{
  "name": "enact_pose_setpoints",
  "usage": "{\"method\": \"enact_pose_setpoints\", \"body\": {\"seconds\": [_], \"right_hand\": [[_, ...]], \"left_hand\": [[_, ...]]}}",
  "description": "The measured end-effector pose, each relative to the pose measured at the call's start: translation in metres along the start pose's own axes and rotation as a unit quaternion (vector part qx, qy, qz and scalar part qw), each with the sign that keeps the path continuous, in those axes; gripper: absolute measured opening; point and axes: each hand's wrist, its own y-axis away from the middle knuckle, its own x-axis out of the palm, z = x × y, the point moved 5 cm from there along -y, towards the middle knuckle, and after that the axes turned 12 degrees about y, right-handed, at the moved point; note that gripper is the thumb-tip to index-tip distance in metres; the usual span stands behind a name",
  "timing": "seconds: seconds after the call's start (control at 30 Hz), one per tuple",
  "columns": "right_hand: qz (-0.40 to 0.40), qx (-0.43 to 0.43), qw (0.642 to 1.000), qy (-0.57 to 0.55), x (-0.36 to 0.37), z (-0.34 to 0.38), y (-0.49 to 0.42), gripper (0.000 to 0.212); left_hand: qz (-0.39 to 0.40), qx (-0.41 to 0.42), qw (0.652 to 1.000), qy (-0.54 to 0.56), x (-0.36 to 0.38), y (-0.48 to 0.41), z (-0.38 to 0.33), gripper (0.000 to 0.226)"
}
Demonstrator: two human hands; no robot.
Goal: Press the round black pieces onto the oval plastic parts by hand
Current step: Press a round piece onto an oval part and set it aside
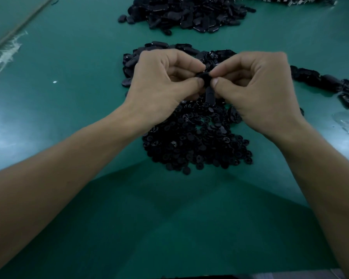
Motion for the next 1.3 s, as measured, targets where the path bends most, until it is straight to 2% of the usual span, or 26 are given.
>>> {"method": "enact_pose_setpoints", "body": {"seconds": [0.3, 0.47, 0.63, 0.83, 1.0, 1.3], "right_hand": [[-0.010, 0.004, 1.000, 0.009, 0.001, 0.002, 0.000, 0.010], [-0.018, 0.010, 0.999, 0.038, 0.005, 0.004, 0.002, 0.014], [-0.012, 0.015, 0.999, 0.027, 0.007, 0.005, 0.005, 0.032], [0.015, 0.016, 1.000, 0.017, 0.013, 0.003, 0.006, 0.033], [0.070, 0.009, 0.996, -0.046, 0.016, 0.004, 0.004, 0.030], [0.121, -0.040, 0.992, -0.018, 0.011, 0.004, 0.003, 0.028]], "left_hand": [[-0.003, 0.003, 1.000, -0.003, -0.002, -0.001, 0.002, 0.019], [-0.003, 0.029, 0.998, -0.058, -0.001, 0.001, 0.001, 0.020], [0.002, 0.078, 0.988, -0.135, 0.001, 0.002, -0.005, 0.017], [0.032, 0.126, 0.971, -0.202, 0.004, 0.004, -0.008, 0.014], [0.037, 0.145, 0.955, -0.257, -0.001, 0.000, -0.007, 0.018], [0.048, 0.147, 0.957, -0.244, 0.000, 0.000, -0.004, 0.017]]}}
